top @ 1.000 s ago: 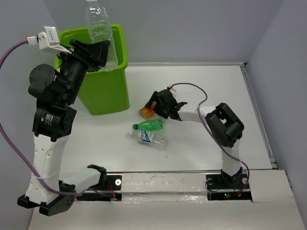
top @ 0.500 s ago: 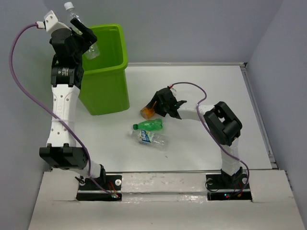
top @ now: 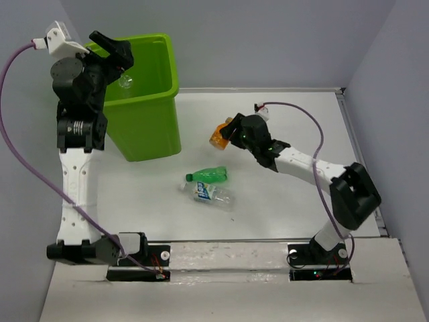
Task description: Put the plastic bottles in the bin
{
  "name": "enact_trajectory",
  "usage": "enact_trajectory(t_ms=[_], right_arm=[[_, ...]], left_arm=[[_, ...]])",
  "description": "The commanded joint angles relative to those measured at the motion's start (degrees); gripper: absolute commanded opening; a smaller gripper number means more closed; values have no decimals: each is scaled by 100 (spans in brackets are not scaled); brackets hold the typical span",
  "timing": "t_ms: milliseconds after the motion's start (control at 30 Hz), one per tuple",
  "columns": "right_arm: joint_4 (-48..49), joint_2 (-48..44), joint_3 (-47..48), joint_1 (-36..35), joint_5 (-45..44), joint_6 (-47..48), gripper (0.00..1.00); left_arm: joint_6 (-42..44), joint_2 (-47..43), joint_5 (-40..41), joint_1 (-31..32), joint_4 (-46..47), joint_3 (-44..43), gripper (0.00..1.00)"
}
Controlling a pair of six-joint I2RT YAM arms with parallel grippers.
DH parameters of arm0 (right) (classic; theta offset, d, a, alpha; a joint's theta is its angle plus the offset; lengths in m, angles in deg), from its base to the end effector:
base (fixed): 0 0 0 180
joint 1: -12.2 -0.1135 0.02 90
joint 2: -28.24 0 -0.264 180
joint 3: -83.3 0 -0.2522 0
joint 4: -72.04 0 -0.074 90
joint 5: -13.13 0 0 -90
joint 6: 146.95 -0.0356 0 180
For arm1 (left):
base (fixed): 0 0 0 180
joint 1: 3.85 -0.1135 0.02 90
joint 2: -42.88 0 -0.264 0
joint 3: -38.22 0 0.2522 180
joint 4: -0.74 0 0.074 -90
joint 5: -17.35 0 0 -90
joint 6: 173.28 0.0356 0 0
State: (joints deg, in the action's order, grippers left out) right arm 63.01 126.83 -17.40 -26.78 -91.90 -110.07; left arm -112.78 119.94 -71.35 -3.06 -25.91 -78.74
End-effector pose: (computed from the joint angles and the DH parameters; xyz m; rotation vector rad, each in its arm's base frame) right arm 0.3112 0.2400 0.2398 0.4267 2.0837 0.7173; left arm 0.2610 -0.0028 0.5577 -0.3540 1.3052 -0.4313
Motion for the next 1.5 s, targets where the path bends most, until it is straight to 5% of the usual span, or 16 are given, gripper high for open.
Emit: enact_trajectory(t_ms=[0, 167, 367, 500, 633, 733, 867, 1033, 1267, 1467], right_arm=[[932, -1560, -50, 31, -502, 1215, 48], [802, -2142, 704, 31, 42, 2260, 46], [582, -1414, 2750, -198, 833, 3132, 47], [266, -316, 4666, -522, 1177, 3773, 50], [-455, 1274, 7727, -855, 1423, 4371, 51], [-475, 2609, 8867, -1085, 1398, 5090, 52], [710, 3051, 8695, -1304, 1248, 5881, 58], [1019, 3686, 9145, -1358, 1335, 6217, 99], [635, 2396, 8180, -1358, 1705, 6183, 100], [994, -476, 3601, -1017, 2029, 5683, 83]], left_arm=[[-232, -1288, -1052, 201, 410, 1150, 99], [-241, -2466, -1824, 553, 357, 3116, 99], [-337, -3381, -2590, 1167, 190, 4884, 99], [-653, -3741, -2504, 2019, 312, 5827, 99], [-900, -3961, -2056, 2731, 427, 6487, 99], [-1145, -3944, -1774, 3145, 523, 6926, 99], [-1225, -3795, -1440, 3541, 559, 7094, 99], [-1042, -3479, -818, 3892, 472, 6928, 99], [-444, -2811, 133, 4157, 252, 6382, 99], [303, -2117, 590, 4288, -91, 5576, 99]])
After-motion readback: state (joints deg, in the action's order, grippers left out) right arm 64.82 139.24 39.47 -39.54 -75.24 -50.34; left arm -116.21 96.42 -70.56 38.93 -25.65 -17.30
